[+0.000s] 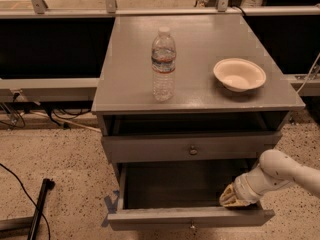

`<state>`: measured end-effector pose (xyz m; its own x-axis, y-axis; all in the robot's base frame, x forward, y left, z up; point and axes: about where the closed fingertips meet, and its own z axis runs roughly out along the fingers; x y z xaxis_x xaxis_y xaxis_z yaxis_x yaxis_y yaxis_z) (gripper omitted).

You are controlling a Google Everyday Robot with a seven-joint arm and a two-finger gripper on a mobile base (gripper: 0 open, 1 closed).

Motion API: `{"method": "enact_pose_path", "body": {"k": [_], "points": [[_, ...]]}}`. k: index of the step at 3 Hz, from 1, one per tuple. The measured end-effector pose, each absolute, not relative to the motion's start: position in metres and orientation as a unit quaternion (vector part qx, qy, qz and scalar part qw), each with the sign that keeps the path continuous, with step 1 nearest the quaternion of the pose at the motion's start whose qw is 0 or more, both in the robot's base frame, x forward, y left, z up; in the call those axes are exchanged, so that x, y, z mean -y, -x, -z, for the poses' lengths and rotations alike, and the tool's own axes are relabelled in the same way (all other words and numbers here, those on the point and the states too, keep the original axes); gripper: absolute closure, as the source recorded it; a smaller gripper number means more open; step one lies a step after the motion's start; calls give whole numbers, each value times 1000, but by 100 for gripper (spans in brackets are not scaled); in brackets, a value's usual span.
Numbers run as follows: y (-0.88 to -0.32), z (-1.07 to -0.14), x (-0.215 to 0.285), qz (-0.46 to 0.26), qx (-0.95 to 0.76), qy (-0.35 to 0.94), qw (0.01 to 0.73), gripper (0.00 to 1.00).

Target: Open middle drawer

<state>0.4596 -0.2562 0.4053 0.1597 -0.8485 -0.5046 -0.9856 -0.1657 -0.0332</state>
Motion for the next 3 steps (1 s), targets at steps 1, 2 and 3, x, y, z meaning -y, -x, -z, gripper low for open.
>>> {"method": "enact_pose_path", "body": {"k": [1,2,3], "points": [[-442,-418,255,-226,-595,751,173,100],[-426,-429,249,-249,-575,764,156,100],[-410,-435,243,-278,-558,768,150,100]]}}
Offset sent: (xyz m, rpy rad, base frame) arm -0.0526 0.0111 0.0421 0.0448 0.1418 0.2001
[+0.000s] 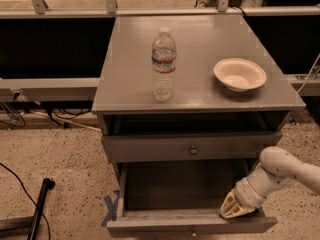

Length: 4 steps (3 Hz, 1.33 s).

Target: Open middle drawer

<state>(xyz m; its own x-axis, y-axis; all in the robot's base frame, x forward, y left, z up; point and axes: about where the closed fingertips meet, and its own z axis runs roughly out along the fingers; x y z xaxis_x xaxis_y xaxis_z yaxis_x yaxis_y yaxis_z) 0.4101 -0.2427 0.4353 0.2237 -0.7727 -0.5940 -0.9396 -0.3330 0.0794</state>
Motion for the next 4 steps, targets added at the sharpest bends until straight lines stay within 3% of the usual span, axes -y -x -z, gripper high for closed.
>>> {"method": "enact_pose_path", "body": {"k": [1,3,4], "points": [[-405,-464,241,-269,-550,765,198,100],[-400,-552,261,-183,-542,740,354,100],[-396,-551,265,-182,-545,736,358,82]]}}
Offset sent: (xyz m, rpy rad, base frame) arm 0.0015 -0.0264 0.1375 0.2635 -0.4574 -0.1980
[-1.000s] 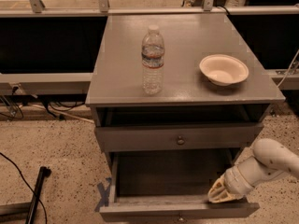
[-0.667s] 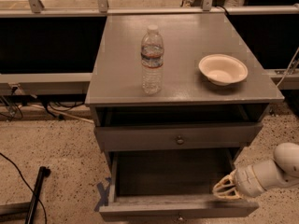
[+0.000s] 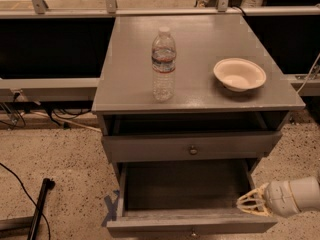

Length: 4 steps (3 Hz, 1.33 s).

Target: Open middle drawer

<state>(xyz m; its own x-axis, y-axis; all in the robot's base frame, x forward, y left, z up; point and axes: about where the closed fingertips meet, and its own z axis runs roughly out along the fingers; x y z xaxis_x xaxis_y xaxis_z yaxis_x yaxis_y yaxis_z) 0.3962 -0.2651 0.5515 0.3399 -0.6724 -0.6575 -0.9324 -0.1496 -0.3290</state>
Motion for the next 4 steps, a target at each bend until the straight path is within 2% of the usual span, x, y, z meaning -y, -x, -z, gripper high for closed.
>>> {"method": "enact_pose_path", "body": {"k": [1,3,4], "points": [[-396,-550,263,-184,-544,736,358,50],[-395,-548,260,-187,-542,737,358,4],[-395,-548,259,-188,-542,737,358,0]]}}
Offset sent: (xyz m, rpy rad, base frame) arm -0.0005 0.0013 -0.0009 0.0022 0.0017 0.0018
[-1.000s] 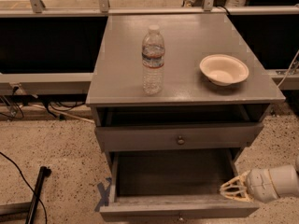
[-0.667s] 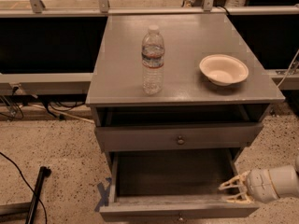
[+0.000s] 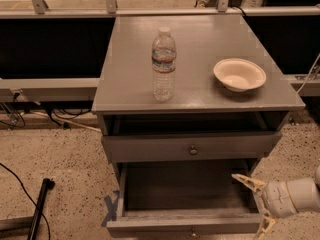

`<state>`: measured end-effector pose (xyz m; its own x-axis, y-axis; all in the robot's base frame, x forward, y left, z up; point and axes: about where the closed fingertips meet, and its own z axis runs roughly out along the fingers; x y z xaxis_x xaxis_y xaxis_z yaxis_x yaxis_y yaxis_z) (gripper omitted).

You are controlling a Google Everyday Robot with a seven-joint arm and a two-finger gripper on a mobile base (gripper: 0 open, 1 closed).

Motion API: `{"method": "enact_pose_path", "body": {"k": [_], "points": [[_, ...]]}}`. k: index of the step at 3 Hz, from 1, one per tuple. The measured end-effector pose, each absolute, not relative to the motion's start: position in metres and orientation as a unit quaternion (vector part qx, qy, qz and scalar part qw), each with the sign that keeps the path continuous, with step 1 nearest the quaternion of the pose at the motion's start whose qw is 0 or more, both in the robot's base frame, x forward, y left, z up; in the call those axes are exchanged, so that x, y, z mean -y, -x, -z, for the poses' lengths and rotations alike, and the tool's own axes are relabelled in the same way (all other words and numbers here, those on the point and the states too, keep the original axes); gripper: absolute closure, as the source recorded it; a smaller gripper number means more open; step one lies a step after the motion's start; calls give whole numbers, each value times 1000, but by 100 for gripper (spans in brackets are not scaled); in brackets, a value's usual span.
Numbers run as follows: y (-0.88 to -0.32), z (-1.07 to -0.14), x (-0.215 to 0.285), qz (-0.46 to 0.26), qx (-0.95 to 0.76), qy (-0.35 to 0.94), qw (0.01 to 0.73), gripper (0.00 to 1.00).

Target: Open middle drawer

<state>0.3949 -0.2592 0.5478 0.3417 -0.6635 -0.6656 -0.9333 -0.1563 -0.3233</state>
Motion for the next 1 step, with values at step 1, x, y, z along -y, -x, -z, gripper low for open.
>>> {"method": "enact_pose_path", "body": {"k": [1], "points": [[-395,-548,259,-188,-542,737,358,0]]}}
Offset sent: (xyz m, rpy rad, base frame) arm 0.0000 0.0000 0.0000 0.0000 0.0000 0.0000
